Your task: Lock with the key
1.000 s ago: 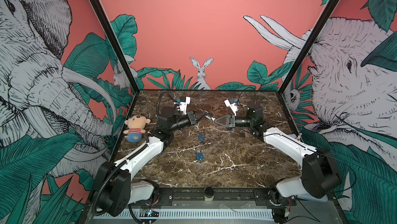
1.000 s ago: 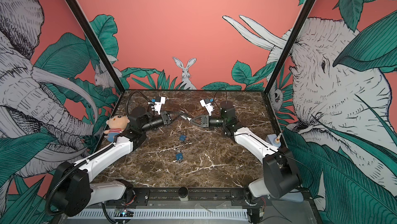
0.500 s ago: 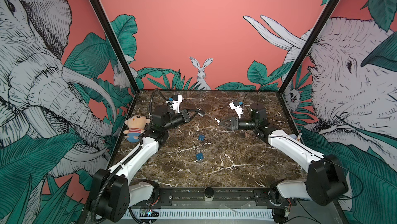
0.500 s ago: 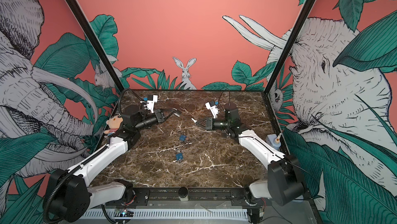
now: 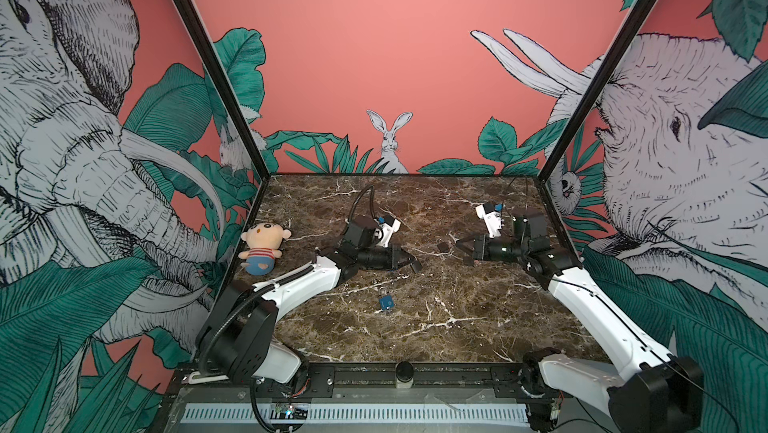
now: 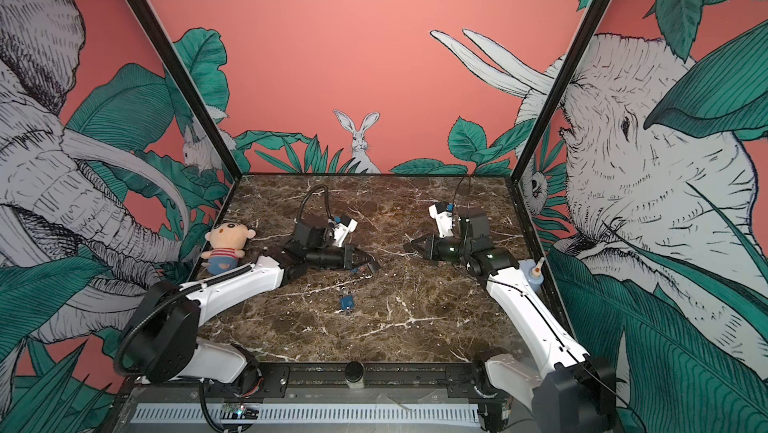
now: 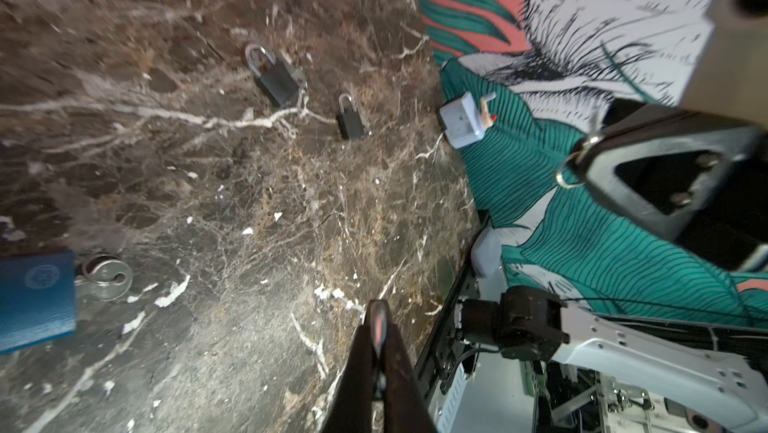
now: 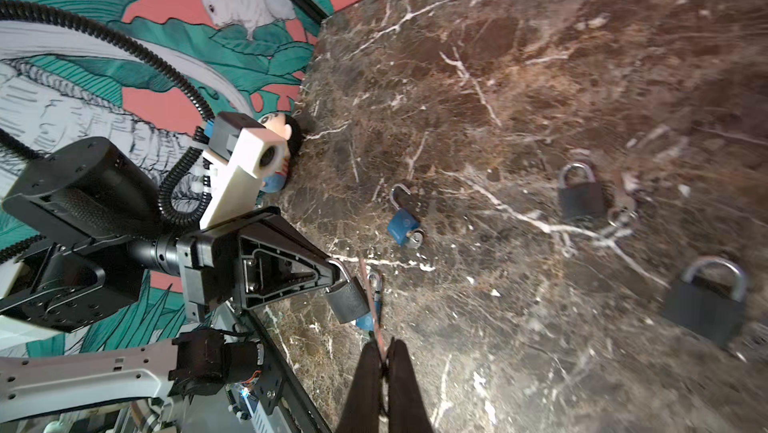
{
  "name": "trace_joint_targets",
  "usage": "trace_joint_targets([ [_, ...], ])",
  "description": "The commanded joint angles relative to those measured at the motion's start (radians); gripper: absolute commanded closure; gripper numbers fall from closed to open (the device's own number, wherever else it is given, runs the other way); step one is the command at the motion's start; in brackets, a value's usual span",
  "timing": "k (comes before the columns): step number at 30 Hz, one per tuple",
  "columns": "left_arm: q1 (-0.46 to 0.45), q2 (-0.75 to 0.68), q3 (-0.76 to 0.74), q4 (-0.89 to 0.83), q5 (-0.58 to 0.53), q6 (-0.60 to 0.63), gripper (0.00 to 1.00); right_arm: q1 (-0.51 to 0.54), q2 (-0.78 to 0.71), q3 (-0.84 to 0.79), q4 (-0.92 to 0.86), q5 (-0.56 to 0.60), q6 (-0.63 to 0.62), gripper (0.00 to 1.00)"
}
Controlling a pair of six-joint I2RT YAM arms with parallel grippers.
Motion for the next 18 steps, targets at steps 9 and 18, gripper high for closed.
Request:
trace_joint_targets([
  [9,-0.131,0.299,0.201,0.015,-0.001,0.052,1.00,-0.055,-0.061,-0.009,-0.143,0.058,-0.052,1.00],
  [18,-0.146,0.448,0.321,-0.039,-0.039,0.069,1.00,-0.056,-0.036,-0.011,-0.132,0.050,-0.048,1.00],
])
